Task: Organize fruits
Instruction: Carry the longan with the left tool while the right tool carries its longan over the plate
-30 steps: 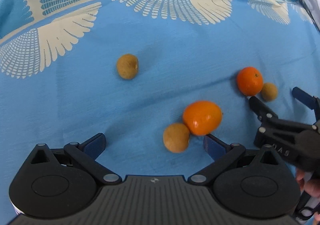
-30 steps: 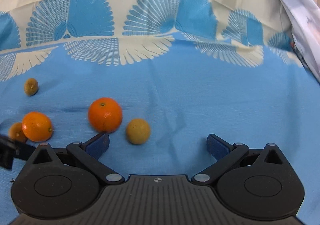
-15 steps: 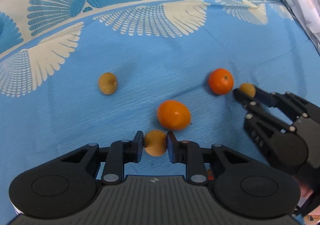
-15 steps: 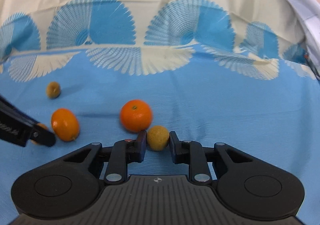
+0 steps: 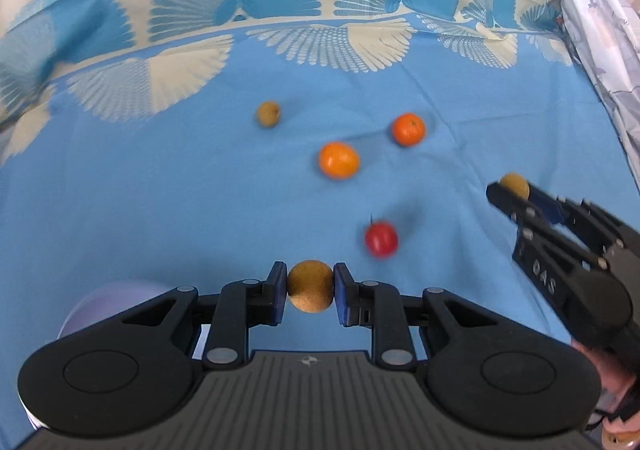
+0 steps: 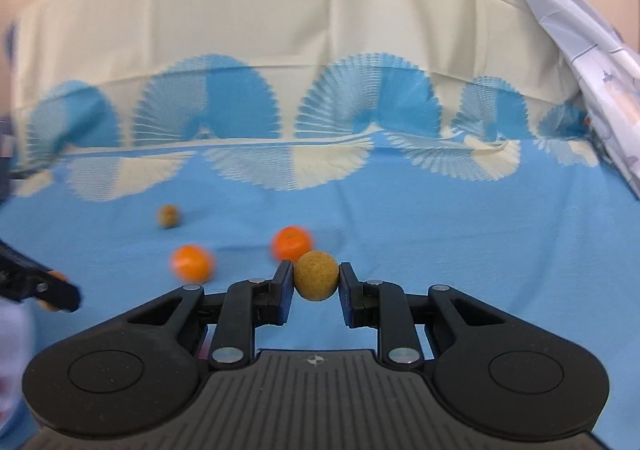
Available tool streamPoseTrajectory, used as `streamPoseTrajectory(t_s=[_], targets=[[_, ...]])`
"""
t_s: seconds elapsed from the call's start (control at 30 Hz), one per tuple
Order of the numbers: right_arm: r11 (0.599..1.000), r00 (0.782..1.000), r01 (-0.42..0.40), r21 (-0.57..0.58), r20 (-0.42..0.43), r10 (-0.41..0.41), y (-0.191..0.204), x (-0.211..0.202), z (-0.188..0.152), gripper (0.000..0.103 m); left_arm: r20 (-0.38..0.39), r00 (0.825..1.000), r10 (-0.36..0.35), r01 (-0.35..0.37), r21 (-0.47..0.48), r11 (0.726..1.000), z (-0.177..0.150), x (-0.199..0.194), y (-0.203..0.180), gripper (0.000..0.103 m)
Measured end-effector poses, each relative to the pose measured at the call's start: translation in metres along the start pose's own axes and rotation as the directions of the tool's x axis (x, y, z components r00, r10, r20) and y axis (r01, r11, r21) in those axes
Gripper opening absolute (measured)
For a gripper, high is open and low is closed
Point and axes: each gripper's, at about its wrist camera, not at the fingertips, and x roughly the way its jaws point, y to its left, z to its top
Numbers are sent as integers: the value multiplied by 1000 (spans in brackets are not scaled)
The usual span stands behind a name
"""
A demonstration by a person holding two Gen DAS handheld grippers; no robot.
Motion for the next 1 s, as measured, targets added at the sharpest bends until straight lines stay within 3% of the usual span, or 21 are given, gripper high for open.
streamPoseTrajectory(t_s=[0.17, 0.33, 0.5, 0.77, 1.0], targets=[[992, 992, -124, -1, -40, 124, 28, -71, -8, 25, 8, 1000, 19, -18, -40, 999, -48, -63, 14, 27], [969, 967, -241, -53, -97, 235, 66, -133, -16, 25, 40, 998, 47, -45, -54, 998, -97, -120, 28, 27], [940, 942, -329, -93, -101, 320, 106, -188, -22, 25, 72, 994, 78, -71, -95, 993, -145, -165, 44, 27], [881, 904, -428, -203, -93, 418, 161, -263, -34, 25, 123, 985, 125, -104, -166, 981, -209, -214, 66, 27], [843, 890, -454, -287, -109, 442, 188, -296, -48, 25, 152, 980, 130, -93, -229, 969, -248, -235, 75, 27]])
